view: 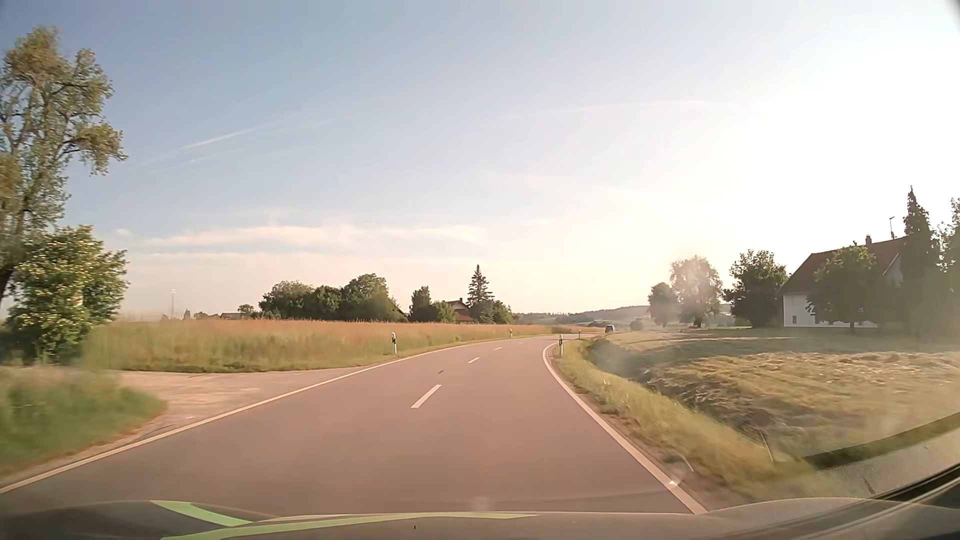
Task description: Follow the waypoints while adhering to traffic rules and regulations
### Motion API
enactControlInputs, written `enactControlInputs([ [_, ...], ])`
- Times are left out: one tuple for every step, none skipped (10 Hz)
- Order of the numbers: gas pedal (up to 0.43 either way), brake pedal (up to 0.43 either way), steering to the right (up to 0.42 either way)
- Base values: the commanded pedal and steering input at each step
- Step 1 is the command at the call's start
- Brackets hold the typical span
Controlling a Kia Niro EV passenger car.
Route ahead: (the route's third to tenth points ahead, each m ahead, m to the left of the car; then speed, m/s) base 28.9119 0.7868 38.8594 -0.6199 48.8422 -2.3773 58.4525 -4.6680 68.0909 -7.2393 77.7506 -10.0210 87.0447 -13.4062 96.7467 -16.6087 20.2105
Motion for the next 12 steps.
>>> enactControlInputs([
  [0.209, 0.000, 0.023],
  [0.209, 0.000, 0.023],
  [0.209, 0.000, 0.022],
  [0.209, 0.000, 0.022],
  [0.209, 0.000, 0.022],
  [0.209, 0.000, 0.022],
  [0.209, 0.000, 0.023],
  [0.209, 0.000, 0.022],
  [0.209, 0.000, 0.022],
  [0.209, 0.000, 0.022],
  [0.209, 0.000, 0.023],
  [0.209, 0.000, 0.023],
])
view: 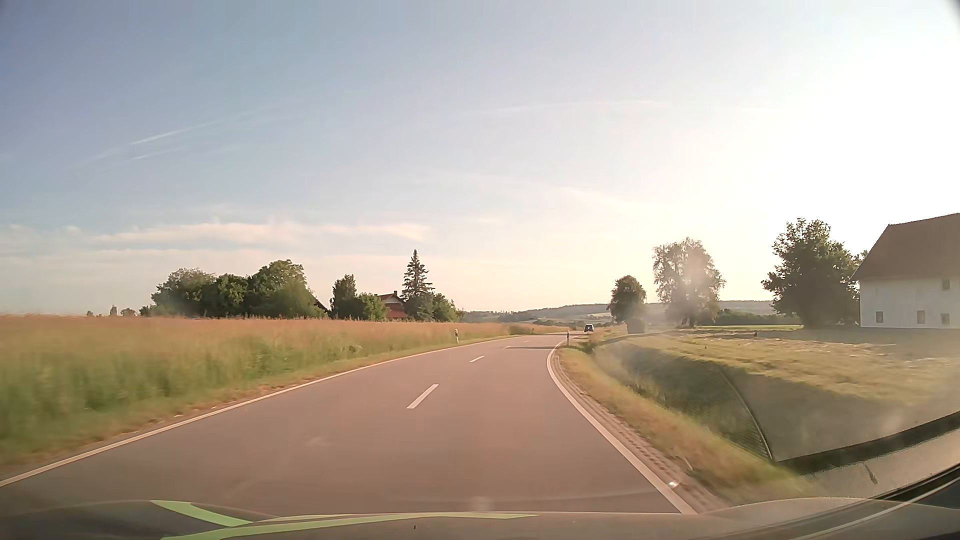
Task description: Follow the waypoints while adhering to traffic rules and regulations
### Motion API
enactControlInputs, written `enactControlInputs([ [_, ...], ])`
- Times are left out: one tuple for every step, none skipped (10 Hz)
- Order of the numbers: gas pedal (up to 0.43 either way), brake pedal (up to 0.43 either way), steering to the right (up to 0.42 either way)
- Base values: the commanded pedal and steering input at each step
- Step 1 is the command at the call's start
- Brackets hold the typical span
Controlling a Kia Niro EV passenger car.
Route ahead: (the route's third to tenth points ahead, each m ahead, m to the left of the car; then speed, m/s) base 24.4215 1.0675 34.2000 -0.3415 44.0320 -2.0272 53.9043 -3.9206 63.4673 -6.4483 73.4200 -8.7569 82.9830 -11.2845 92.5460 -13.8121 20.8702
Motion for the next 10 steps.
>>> enactControlInputs([
  [0.209, 0.000, 0.023],
  [0.209, 0.000, 0.023],
  [0.209, 0.000, 0.023],
  [0.209, 0.000, 0.023],
  [0.209, 0.000, 0.023],
  [0.209, 0.000, 0.024],
  [0.209, 0.000, 0.025],
  [0.209, 0.000, 0.026],
  [0.209, 0.000, 0.027],
  [0.209, 0.000, 0.028],
])
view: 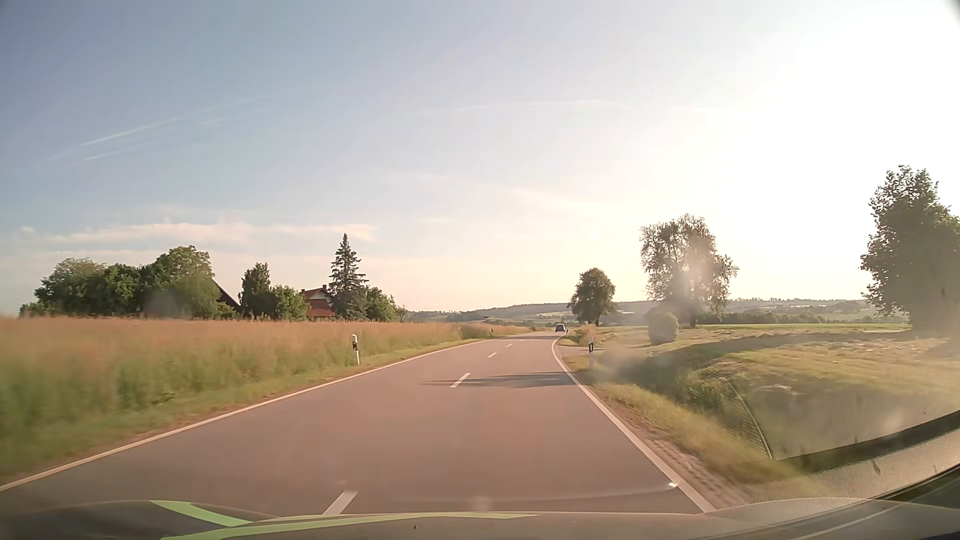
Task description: Follow the waypoints while adhering to traffic rules and regulations
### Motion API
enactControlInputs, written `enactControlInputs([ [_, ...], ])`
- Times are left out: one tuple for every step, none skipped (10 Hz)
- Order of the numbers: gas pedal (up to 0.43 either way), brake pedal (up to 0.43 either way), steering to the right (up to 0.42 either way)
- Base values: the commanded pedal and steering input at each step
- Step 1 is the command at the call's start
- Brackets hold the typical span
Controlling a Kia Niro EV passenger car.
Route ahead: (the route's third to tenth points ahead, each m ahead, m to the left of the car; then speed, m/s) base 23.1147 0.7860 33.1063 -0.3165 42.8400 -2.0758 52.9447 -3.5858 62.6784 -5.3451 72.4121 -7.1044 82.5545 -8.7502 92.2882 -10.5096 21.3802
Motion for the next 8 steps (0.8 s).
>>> enactControlInputs([
  [0.209, 0.000, 0.030],
  [0.209, 0.000, 0.030],
  [0.209, 0.000, 0.030],
  [0.209, 0.000, 0.030],
  [0.209, 0.000, 0.029],
  [0.209, 0.000, 0.027],
  [0.209, 0.000, 0.024],
  [0.209, 0.000, 0.022],
])
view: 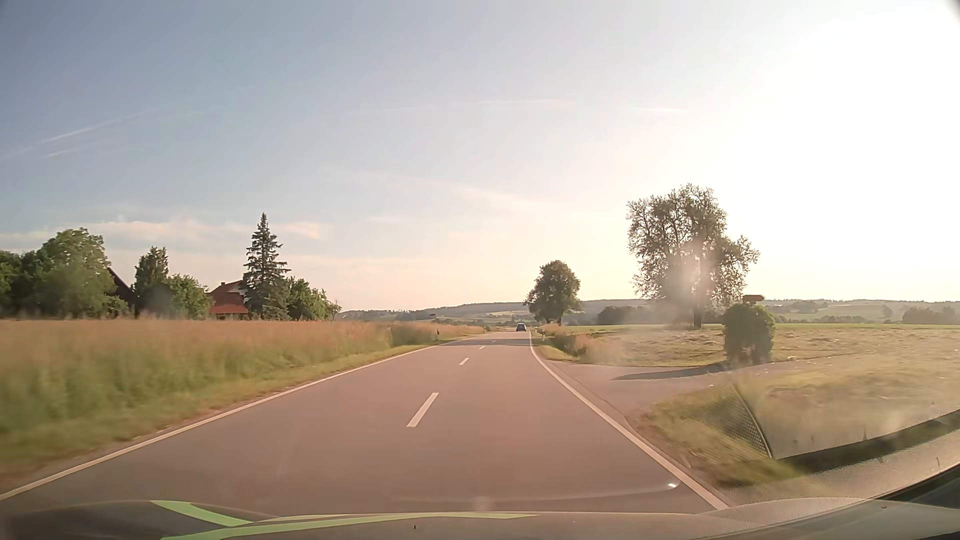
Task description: Follow the waypoints while adhering to traffic rules and regulations
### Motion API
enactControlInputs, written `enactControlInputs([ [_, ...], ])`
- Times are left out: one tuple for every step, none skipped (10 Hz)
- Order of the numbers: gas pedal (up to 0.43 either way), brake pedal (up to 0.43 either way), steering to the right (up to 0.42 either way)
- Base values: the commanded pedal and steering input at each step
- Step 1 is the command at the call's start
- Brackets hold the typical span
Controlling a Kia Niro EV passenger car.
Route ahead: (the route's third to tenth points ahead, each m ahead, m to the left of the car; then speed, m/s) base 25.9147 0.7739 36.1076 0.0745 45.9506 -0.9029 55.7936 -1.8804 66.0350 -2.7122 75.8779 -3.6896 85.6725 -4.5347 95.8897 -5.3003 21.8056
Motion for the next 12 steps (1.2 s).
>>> enactControlInputs([
  [0.209, 0.000, 0.021],
  [0.209, 0.000, 0.018],
  [0.209, 0.000, 0.015],
  [0.209, 0.000, 0.014],
  [0.209, 0.000, 0.014],
  [0.209, 0.000, 0.014],
  [0.209, 0.000, 0.014],
  [0.209, 0.000, 0.013],
  [0.209, 0.000, 0.010],
  [0.209, 0.000, 0.008],
  [0.209, 0.000, 0.007],
  [0.209, 0.000, 0.007],
])
